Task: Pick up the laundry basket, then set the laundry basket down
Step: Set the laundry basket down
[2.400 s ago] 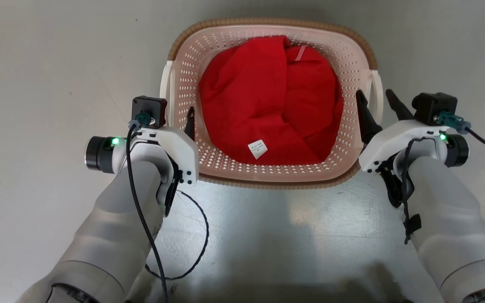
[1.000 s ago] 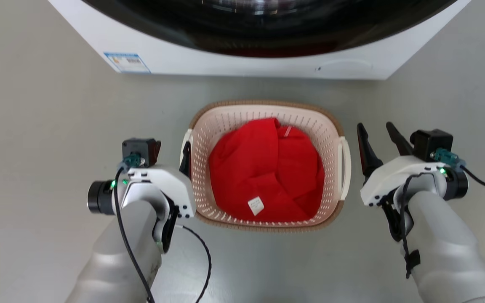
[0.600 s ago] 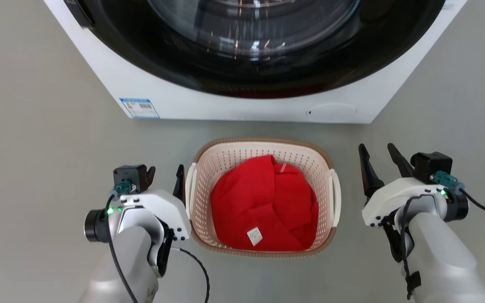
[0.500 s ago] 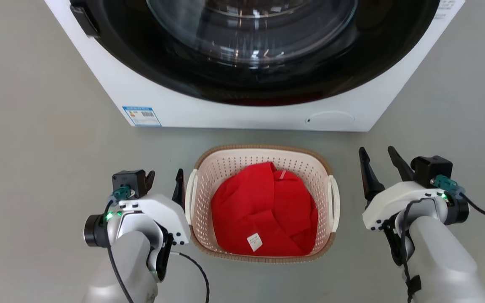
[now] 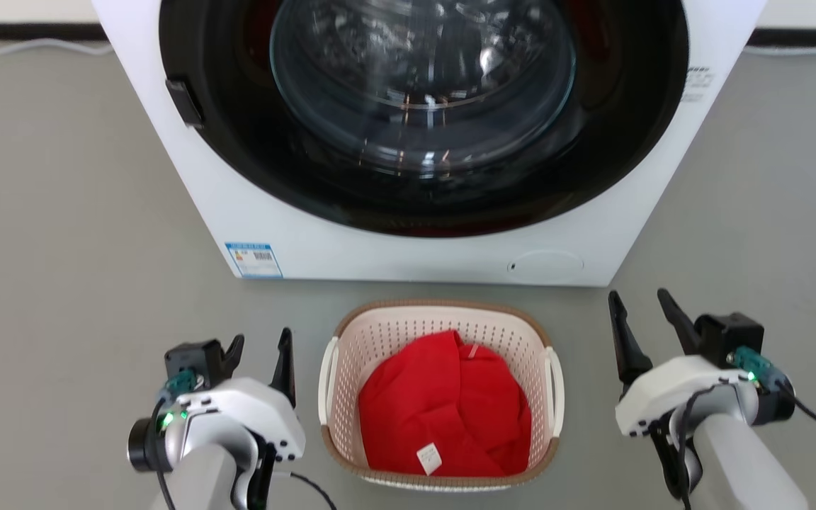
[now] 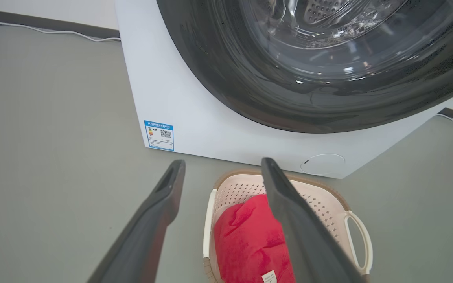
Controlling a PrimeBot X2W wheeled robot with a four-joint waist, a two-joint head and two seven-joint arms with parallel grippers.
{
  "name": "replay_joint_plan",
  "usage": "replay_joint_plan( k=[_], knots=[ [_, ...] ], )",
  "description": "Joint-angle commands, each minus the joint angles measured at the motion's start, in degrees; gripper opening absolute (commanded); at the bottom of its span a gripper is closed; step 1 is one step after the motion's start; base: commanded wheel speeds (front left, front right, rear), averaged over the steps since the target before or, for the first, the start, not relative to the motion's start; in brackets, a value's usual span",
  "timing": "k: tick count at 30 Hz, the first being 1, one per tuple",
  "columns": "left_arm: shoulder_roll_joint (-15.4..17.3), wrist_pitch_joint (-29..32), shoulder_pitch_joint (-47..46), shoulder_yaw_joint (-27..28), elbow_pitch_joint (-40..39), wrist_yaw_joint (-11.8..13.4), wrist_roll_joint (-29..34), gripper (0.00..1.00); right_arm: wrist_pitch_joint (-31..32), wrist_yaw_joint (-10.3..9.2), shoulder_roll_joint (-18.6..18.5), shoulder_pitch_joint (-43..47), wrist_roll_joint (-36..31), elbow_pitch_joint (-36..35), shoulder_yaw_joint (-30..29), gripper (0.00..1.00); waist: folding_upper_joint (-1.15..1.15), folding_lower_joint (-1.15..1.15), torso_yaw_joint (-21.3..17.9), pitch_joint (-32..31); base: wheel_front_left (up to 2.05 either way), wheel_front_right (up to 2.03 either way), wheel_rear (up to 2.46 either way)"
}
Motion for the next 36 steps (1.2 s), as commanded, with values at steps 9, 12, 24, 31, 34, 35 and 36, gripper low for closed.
replay_joint_plan(
  k=[9, 12, 24, 31, 34, 35, 36],
  knots=[
    [1.06, -0.36, 7.35, 5.65, -6.25, -1.81, 2.49, 1.0, -0.61, 0.36, 0.46, 6.73, 0.03, -5.62, 0.86, 1.0, 0.0, 0.0, -0.71, -6.9, 0.0, 0.0, 0.0],
    [1.01, -0.36, 10.73, 7.19, -8.58, -2.29, 3.16, 1.0, -0.61, 0.36, 0.46, 9.51, -0.22, -7.27, 0.49, 1.0, 0.0, 0.0, -0.76, -8.73, 0.0, 0.0, 0.0],
    [0.89, -0.36, 17.65, 9.65, -13.65, -2.65, 5.43, 1.0, -0.61, 0.36, 0.46, 15.05, -0.95, -11.78, -0.95, 1.0, 0.0, 0.0, -0.95, -11.02, 0.0, 0.0, 0.0],
    [0.73, -0.36, 22.21, 10.91, -17.04, -3.48, 6.52, 1.0, -0.61, 0.36, 0.46, 18.49, -1.07, -14.64, -2.08, 1.0, 0.0, 0.0, -1.38, -12.12, 0.0, 0.0, 0.0],
    [0.61, -0.36, 23.67, 11.08, -18.32, -3.76, 6.79, 1.0, -0.61, 0.36, 0.46, 19.92, -1.23, -15.44, -2.6, 1.0, 0.0, 0.0, -1.51, -12.39, 0.0, 0.0, 0.0],
    [0.56, -0.36, 24.15, 11.23, -18.83, -3.83, 6.73, 1.0, -0.61, 0.36, 0.46, 20.32, -1.28, -15.65, -2.78, 1.0, 0.0, 0.0, -1.58, -12.48, 0.0, 0.0, 0.0],
    [0.51, -0.36, 24.63, 11.37, -19.38, -3.87, 6.65, 1.0, -0.61, 0.36, 0.46, 20.7, -1.32, -15.9, -2.99, 1.0, 0.0, 0.0, -1.64, -12.58, 0.0, 0.0, 0.0]
  ],
)
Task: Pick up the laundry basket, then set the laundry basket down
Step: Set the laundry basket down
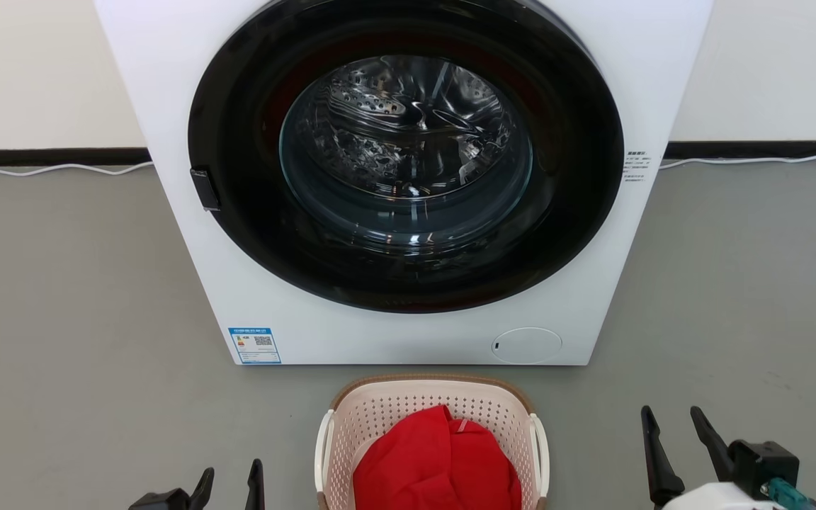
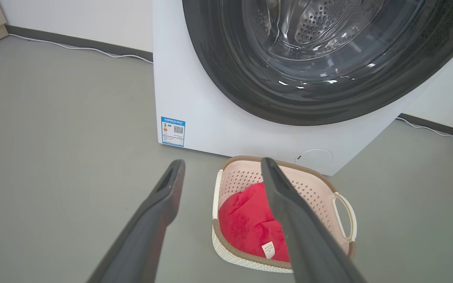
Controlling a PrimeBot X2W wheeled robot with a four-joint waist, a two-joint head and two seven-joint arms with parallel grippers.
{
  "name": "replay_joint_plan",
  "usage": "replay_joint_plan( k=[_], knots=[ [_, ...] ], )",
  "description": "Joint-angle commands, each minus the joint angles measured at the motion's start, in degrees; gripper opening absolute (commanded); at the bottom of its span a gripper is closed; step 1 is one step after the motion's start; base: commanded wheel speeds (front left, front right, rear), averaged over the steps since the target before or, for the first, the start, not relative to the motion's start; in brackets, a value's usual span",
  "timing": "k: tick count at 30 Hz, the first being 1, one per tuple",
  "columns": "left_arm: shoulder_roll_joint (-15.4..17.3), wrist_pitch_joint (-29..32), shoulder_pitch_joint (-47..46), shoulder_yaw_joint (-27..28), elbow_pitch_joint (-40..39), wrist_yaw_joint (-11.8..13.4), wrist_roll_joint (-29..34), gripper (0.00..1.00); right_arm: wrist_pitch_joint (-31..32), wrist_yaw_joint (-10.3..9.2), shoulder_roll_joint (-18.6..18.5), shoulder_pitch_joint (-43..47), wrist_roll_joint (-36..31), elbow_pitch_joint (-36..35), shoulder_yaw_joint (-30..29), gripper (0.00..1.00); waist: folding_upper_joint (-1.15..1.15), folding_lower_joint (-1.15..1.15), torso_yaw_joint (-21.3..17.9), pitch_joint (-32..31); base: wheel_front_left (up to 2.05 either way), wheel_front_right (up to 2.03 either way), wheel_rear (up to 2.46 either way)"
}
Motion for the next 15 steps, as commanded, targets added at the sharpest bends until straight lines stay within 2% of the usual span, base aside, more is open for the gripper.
replay_joint_plan(
  k=[1, 15],
  knots=[
    [0.22, -0.36, -0.68, 2.03, -2.06, -0.24, 0.1, 1.0, -0.61, 0.36, -0.22, -0.47, -0.45, -2.0, 1.07, 1.0, 0.0, 0.0, -0.06, -0.14, 0.0, 0.0, 0.0],
    [-0.12, -0.36, 2.29, 1.44, -5.9, -0.35, -0.25, 1.0, -0.61, 0.36, -0.22, 1.65, -0.69, -3.97, -0.01, 1.0, 0.0, 0.0, -0.35, -0.63, 0.0, 0.0, 0.0]
  ],
)
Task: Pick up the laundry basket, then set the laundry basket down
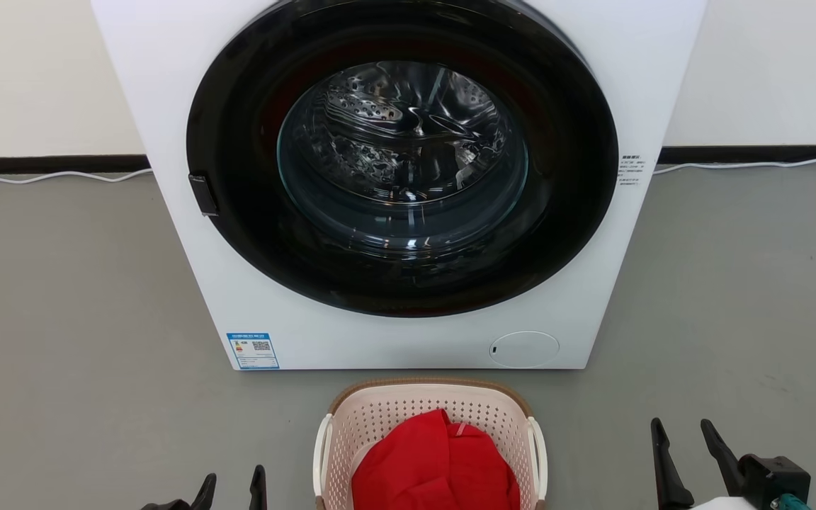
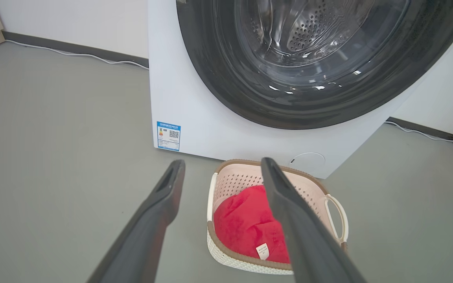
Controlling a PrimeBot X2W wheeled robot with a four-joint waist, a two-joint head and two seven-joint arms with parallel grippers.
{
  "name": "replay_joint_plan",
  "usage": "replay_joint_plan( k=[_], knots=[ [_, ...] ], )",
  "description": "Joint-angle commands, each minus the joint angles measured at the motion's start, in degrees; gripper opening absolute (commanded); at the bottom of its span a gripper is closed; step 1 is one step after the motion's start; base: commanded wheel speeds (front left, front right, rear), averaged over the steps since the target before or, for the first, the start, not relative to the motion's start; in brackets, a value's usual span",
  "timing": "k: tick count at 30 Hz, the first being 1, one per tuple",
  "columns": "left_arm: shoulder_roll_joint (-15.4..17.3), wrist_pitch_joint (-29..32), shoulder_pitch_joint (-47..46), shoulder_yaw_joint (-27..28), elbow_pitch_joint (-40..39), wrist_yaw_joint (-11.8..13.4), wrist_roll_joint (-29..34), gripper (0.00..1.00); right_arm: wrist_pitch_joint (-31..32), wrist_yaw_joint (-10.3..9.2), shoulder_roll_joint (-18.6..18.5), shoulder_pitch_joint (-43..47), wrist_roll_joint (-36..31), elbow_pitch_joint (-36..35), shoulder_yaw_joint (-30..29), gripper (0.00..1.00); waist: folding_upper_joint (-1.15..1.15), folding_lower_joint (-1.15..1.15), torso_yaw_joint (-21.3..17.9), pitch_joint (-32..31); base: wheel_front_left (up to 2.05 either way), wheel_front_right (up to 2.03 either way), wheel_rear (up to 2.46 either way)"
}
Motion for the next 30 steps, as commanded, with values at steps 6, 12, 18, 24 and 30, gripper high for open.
replay_joint_plan(
  k=[6, 12, 18, 24, 30],
  knots=[
    [0.04, -0.36, -0.86, 1.44, -2.8, -0.03, -0.33, 1.0, -0.61, 0.36, -0.32, -1.04, -0.59, -2.33, 1.35, 1.0, 0.0, 0.01, 0.02, -0.23, 0.0, 0.0, 0.0],
    [0.02, -0.36, -0.84, 1.44, -3.87, 0.12, -0.56, 1.0, -0.61, 0.36, -0.32, -1.04, -0.94, -2.81, 1.37, 1.0, 0.0, 0.01, 0.3, -0.39, 0.0, 0.0, 0.0],
    [0.01, -0.36, -0.87, 1.29, -4.82, 0.29, -0.86, 1.0, -0.61, 0.36, -0.32, -1.11, -1.08, -3.19, 1.52, 1.0, 0.0, 0.01, 0.54, -0.42, 0.0, 0.0, 0.0],
    [0.0, -0.36, -0.88, 1.29, -5.61, 0.46, -1.04, 1.0, -0.61, 0.36, -0.32, -1.22, -1.32, -3.51, 1.53, 1.0, 0.0, 0.01, 0.81, -0.44, 0.0, 0.0, 0.0],
    [0.0, -0.36, -0.83, 1.13, -6.25, 0.69, -1.26, 1.0, -0.61, 0.36, -0.32, -1.33, -1.29, -4.2, 1.77, 1.0, 0.0, 0.01, 1.04, -0.49, 0.0, 0.0, 0.0]
  ],
)
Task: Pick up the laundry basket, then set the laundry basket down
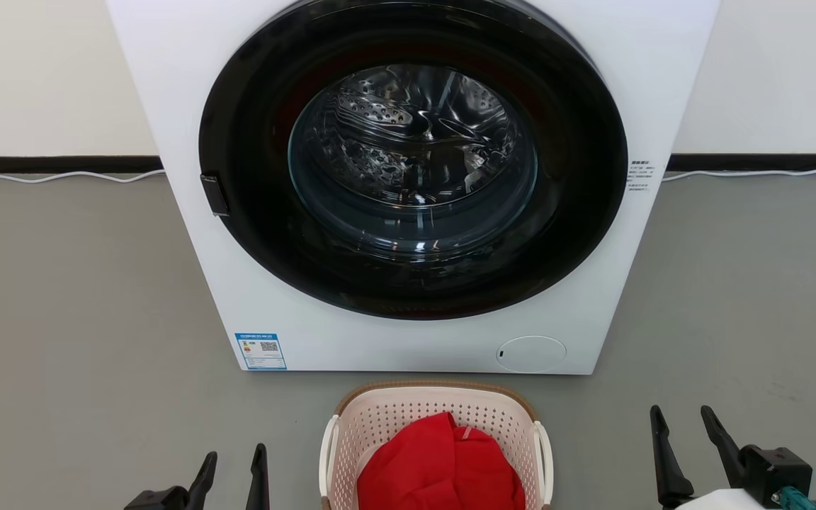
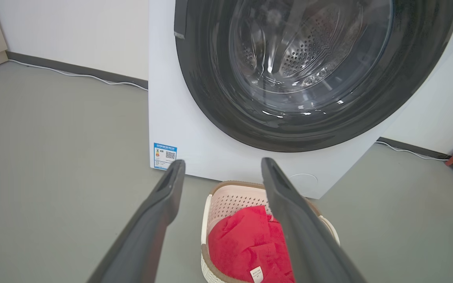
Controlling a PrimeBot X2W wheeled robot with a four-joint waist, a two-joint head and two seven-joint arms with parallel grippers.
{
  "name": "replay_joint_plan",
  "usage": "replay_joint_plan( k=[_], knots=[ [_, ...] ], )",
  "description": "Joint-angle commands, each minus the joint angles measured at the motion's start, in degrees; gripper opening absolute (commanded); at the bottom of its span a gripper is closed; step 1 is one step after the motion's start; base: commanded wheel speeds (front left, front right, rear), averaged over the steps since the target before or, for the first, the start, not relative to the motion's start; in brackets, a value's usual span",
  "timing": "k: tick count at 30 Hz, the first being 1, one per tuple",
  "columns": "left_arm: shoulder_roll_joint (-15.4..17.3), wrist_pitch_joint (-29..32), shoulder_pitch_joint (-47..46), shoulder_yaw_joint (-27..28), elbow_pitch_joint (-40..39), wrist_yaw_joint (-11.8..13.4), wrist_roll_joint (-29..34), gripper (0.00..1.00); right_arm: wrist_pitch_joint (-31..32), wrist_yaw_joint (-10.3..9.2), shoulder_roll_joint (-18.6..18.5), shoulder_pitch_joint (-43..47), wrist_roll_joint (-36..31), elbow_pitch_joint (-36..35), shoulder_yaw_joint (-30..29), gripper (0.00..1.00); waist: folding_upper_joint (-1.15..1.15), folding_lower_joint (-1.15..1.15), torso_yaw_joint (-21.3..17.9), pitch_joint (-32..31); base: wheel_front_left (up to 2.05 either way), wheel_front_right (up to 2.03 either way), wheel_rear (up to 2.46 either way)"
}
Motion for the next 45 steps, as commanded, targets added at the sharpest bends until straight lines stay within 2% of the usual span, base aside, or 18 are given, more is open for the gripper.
replay_joint_plan(
  k=[1, 3, 4, 11, 15, 20, 45],
  knots=[
    [0.12, -0.36, -1.04, 1.49, -1.73, 0.62, -0.6, 1.0, -0.61, 0.36, -0.34, -1.35, -0.49, -1.75, 1.67, 1.0, 0.0, 0.0, 0.06, -0.01, 0.0, 0.0, 0.0],
    [0.12, -0.36, -1.15, 1.7, -2.83, 0.51, -0.24, 1.0, -0.61, 0.36, -0.34, -1.33, -0.46, -2.0, 1.75, 1.0, 0.0, 0.0, 0.19, 0.01, 0.0, 0.0, 0.0],
    [0.0, -0.01, 0.03, 0.05, -1.5, 0.26, 0.1, 0.0, 0.0, 0.0, 0.0, 0.0, 0.01, -0.46, 0.12, 0.0, 0.0, 0.0, 0.21, 0.01, 0.0, 0.0, 0.0],
    [-0.43, 0.66, 0.42, 0.37, 0.89, 0.13, -1.55, 0.0, 0.92, -0.04, 0.45, 0.47, 1.97, 2.0, -0.38, 0.0, 0.0, 0.02, 0.25, 0.07, 0.0, 0.0, 0.0],
    [-0.41, 1.35, 0.12, 0.73, 0.55, -0.06, -3.95, 0.0, 1.69, -0.03, 0.43, 0.29, 4.87, 1.53, -0.38, 0.0, 0.0, 0.13, 0.16, 0.1, 0.0, 0.0, 0.0],
    [-0.39, 2.13, -0.28, 1.09, 0.19, -0.28, -6.91, 0.0, 2.31, -0.01, 0.39, 0.18, 8.44, 0.83, -0.13, 0.0, 0.0, 0.01, 0.08, 0.38, 0.0, 0.0, 0.0],
    [-0.28, 6.28, -2.59, 3.13, -1.39, -1.43, -21.73, 0.0, 6.23, 0.07, 0.23, -1.08, 26.0, -2.0, 0.15, 0.0, 0.0, 0.0, -0.29, 1.23, 0.0, 0.0, 0.0]
  ],
)
